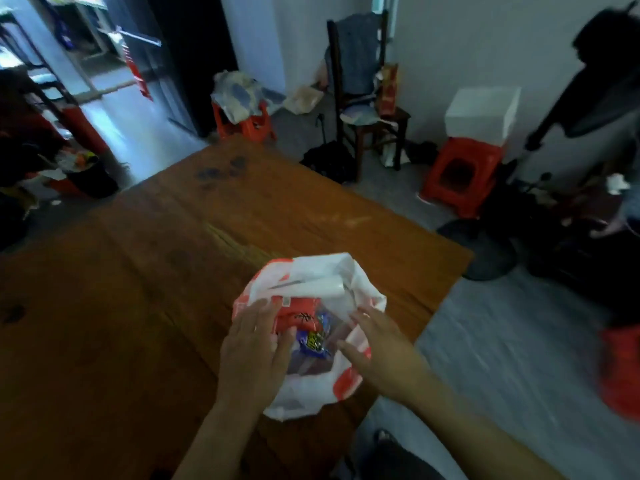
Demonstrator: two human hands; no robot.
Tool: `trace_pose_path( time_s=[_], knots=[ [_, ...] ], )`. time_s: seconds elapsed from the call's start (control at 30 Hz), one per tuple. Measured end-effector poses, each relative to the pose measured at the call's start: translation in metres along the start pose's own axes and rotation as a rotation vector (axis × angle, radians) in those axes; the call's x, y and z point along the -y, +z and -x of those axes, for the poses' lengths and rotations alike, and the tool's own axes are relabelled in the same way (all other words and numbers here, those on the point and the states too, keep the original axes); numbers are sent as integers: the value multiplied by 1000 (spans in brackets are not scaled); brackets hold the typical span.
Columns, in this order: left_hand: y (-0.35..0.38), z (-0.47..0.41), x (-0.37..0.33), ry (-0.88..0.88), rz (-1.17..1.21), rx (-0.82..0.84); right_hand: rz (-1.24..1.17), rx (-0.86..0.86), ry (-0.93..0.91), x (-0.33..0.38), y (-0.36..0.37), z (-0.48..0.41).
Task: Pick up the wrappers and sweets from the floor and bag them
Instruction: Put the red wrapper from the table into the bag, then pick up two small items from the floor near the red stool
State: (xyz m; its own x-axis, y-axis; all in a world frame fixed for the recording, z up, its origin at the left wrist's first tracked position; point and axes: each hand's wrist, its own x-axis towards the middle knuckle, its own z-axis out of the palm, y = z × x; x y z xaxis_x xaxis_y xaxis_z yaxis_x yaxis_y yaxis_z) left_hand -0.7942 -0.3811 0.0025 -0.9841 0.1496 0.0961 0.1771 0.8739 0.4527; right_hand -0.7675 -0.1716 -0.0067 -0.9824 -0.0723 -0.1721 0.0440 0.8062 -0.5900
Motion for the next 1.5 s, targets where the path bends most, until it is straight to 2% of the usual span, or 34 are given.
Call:
trace_pose_path(
  time_s=[0.27,0.43,0.53,0.7,0.93,1.07,1.27,1.5],
  knots=[
    [36,6,-32,474,6,341,-13,-228,351,-32,14,108],
    [72,33,-103,765,3,559,-33,-426,602,-55,9,193],
    [92,59,-147,951,-14,629,-68,-538,751,-65,10,246],
    [129,106,-220,1133,-20,734,-142,-686,953,-88,14,327],
    [185,211,-340,1312,-43,897,-198,-791,1153,-145,2,459],
    [224,276,-402,1454,-32,927,-196,-835,1258,-175,-3,535],
    [264,336,-473,1495,-7,1003,-250,-849,1351,-216,-13,601],
    [327,325,-557,1450,-83,984,-299,-829,1320,-326,-67,618]
  ],
)
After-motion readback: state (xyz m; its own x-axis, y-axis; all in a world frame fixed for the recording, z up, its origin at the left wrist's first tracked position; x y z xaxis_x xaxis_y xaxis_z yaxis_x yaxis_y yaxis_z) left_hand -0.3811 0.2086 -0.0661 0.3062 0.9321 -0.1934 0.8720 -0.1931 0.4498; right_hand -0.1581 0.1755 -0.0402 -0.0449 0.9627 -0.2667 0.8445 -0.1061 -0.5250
